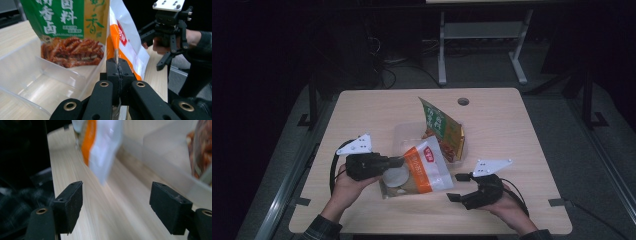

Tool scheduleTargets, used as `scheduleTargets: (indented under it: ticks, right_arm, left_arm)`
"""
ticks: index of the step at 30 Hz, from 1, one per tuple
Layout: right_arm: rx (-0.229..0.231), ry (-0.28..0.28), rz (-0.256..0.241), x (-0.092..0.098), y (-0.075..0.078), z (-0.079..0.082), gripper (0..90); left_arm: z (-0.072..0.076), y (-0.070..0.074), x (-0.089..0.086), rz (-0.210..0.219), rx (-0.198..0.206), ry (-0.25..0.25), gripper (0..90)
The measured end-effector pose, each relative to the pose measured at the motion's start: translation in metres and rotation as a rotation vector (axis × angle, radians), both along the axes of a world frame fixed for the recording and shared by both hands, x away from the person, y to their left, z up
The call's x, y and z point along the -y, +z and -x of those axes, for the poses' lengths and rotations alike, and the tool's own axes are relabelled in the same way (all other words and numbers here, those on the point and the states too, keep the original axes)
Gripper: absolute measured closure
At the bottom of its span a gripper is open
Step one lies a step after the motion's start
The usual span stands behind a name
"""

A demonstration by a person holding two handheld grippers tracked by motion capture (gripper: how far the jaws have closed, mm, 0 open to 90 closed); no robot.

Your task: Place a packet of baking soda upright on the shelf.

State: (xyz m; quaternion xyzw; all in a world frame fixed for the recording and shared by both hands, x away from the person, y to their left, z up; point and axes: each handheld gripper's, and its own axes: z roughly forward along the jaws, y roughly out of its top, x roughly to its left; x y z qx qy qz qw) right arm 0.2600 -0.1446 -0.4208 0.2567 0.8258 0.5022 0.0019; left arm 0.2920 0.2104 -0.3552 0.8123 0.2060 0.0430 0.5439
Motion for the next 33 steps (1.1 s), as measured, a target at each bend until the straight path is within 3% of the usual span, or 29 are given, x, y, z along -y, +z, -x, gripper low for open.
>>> scheduleTargets:
  ticks: [6,7,8,12,13,15,19,22,27,33]
  right_arm:
    - [0.01,-0.002,-0.067,-0.015,0.005,-0.01,31.1]
    - [0.009,0.01,-0.1,-0.023,0.005,-0.013,37.1]
    - [0.009,0.01,-0.1,-0.023,0.005,-0.013,37.1]
    - [-0.011,0.044,-0.172,-0.041,0.005,-0.023,54.0]
    - [-0.011,0.044,-0.172,-0.041,0.005,-0.023,54.0]
    - [-0.032,0.061,-0.193,-0.051,0.002,-0.028,68.7]
    - [-0.027,0.085,-0.229,-0.057,0.003,-0.031,87.1]
    - [0.004,0.11,-0.218,-0.062,0.008,-0.033,89.7]
    - [0.015,0.163,-0.218,-0.067,0.018,-0.035,90.0]
    - [0.053,0.219,-0.194,-0.072,0.035,-0.035,90.0]
  left_arm:
    - [0.001,0.005,-0.001,0.03,0.014,0.02,89.8]
    - [0.002,0.006,0.0,0.038,0.012,0.025,89.8]
    - [0.002,0.006,0.0,0.038,0.012,0.025,89.8]
    - [0.002,0.005,-0.002,0.043,0.017,0.031,89.8]
    - [0.002,0.005,-0.002,0.043,0.017,0.031,89.8]
    - [0.002,0.004,-0.003,0.044,0.015,0.037,89.8]
    - [0.002,0.003,-0.007,0.048,0.016,0.052,89.8]
    - [0.001,0.002,-0.012,0.051,0.018,0.069,89.7]
    - [0.001,-0.002,-0.021,0.068,0.017,0.084,89.5]
    - [0.002,-0.012,-0.024,0.072,-0.01,0.089,89.1]
